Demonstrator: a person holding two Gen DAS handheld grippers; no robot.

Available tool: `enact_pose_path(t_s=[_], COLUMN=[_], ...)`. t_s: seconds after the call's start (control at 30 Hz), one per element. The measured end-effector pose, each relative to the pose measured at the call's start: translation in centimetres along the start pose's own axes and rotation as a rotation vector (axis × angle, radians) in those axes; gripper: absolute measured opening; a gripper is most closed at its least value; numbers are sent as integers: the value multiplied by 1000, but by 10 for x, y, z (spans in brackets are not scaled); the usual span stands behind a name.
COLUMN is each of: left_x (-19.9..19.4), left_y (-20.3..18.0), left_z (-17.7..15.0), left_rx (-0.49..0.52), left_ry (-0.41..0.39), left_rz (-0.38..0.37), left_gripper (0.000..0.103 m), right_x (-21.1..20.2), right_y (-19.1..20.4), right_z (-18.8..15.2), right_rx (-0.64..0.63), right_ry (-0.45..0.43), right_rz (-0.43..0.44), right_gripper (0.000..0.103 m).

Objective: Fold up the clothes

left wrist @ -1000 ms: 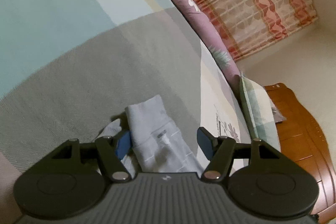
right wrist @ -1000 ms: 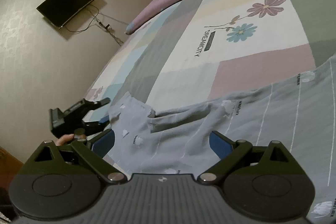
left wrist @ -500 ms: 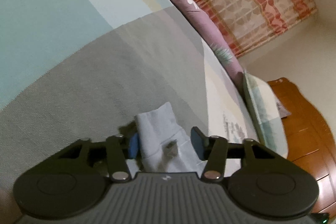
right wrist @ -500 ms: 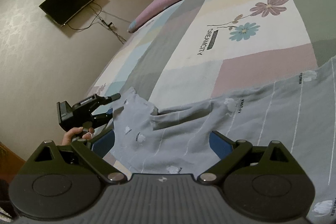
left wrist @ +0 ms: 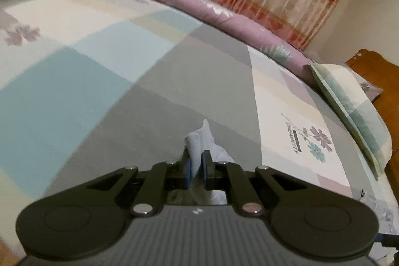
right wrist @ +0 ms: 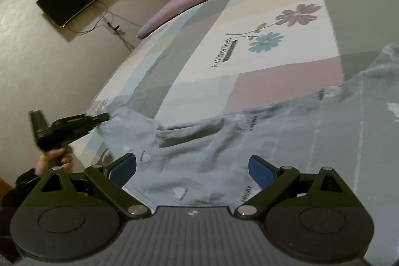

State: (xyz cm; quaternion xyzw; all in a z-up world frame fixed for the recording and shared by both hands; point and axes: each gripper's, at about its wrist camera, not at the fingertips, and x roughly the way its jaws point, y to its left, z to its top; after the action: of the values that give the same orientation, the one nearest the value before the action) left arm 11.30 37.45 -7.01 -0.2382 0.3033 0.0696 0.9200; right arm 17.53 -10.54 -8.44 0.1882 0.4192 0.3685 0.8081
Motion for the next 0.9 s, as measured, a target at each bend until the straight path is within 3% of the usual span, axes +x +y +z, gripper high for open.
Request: enact_pose_path(t_s=[0.17, 0.43, 0.7, 0.73, 0.9], left_x=[-30, -10, -10, -6, 1], left_y=[10, 48, 54, 56, 56], left_z=[-9, -44, -47, -47, -46], left_rx=[-45, -284, -329, -322, -276], left_ry=[-27, 53, 25, 36, 44], left_rz=[44, 53, 25, 37, 66], left_gripper=[7, 7, 7, 7, 8], right_x=[-9, -16, -34, -36, -44], right_y=[-7, 2, -4, -4, -1], right_z=[-2, -3, -9, -10, -22], right_rx=[22, -81, -176, -209, -398], right_ry=[-23, -12, -1, 6, 86], right_rz=[-6, -81, -216, -244, -348], right_gripper=[99, 99, 98, 96, 70])
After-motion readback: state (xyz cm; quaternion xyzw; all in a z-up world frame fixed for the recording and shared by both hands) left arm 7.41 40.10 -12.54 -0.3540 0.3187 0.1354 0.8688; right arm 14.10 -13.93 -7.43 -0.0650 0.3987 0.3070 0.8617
